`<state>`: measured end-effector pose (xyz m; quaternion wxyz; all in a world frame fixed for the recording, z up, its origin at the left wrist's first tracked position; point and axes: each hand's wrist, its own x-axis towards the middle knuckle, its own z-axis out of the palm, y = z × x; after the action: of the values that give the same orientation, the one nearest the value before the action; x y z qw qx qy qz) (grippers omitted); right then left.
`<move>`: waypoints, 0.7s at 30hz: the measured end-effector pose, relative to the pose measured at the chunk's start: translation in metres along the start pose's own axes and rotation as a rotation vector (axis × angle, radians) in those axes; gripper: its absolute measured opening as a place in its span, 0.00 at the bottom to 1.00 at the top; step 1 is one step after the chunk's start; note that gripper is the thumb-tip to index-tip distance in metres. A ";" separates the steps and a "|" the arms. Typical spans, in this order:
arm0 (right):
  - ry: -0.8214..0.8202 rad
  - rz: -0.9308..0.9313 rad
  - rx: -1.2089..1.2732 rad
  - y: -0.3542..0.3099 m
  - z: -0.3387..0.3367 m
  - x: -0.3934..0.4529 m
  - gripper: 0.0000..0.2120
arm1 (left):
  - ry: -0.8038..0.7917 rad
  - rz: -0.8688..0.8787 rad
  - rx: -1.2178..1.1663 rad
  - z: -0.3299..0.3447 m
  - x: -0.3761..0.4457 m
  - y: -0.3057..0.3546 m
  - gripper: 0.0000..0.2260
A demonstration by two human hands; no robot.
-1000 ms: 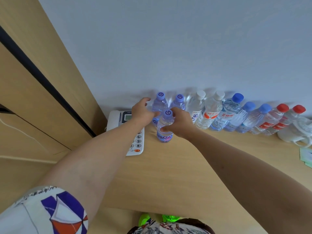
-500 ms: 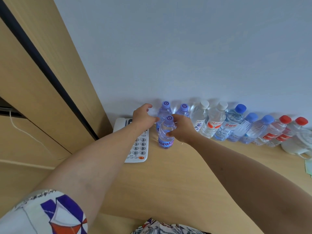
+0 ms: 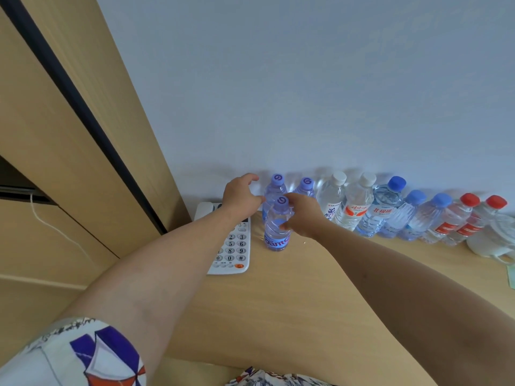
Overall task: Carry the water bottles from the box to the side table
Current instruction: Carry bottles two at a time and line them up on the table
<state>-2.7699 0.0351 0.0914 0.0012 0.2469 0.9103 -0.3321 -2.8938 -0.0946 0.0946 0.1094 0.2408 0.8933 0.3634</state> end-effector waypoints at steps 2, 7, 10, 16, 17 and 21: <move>0.025 0.010 -0.029 -0.002 -0.001 -0.004 0.32 | 0.007 0.032 0.038 -0.005 -0.003 0.003 0.26; 0.056 0.051 -0.072 -0.005 -0.002 -0.019 0.35 | 0.030 0.113 0.081 -0.019 -0.013 0.013 0.26; 0.070 0.083 -0.011 -0.004 -0.003 -0.027 0.37 | 0.037 0.147 0.083 -0.026 -0.018 0.018 0.26; 0.040 0.121 0.267 -0.013 0.004 -0.031 0.36 | 0.019 0.138 0.104 -0.035 -0.031 0.013 0.25; 0.044 0.122 0.295 -0.014 0.006 -0.030 0.36 | 0.024 0.123 0.101 -0.035 -0.031 0.012 0.25; 0.157 0.133 0.279 -0.018 0.013 -0.025 0.17 | 0.013 0.103 0.096 -0.031 -0.034 0.005 0.25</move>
<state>-2.7581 0.0046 0.0962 -0.0822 0.3297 0.8342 -0.4343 -2.8740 -0.1276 0.1213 0.0732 0.2890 0.8969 0.3267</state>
